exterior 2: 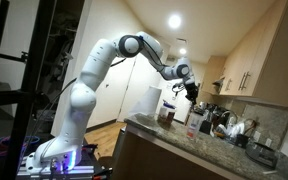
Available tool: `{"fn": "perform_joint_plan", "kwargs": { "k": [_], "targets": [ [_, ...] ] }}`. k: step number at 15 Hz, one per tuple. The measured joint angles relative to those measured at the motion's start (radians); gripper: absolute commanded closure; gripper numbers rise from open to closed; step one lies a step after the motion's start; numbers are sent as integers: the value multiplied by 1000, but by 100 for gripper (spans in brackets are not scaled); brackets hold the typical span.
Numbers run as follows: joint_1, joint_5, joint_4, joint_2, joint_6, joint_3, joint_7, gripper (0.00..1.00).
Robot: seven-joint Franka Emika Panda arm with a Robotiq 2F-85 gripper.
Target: Pick the keys on the counter and put them in the open transparent jar
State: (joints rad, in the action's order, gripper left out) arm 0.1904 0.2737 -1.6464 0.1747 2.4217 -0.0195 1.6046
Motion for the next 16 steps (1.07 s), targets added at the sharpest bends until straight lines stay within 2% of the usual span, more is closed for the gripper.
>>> {"fn": "perform_joint_plan", "kwargs": {
  "k": [4, 8, 16],
  "targets": [
    [-50, -3, 31, 20, -4, -55, 26, 100],
    [-70, -4, 36, 49, -3, -112, 106, 100],
    [-88, -64, 110, 160, 6, -135, 155, 100]
  ]
}}
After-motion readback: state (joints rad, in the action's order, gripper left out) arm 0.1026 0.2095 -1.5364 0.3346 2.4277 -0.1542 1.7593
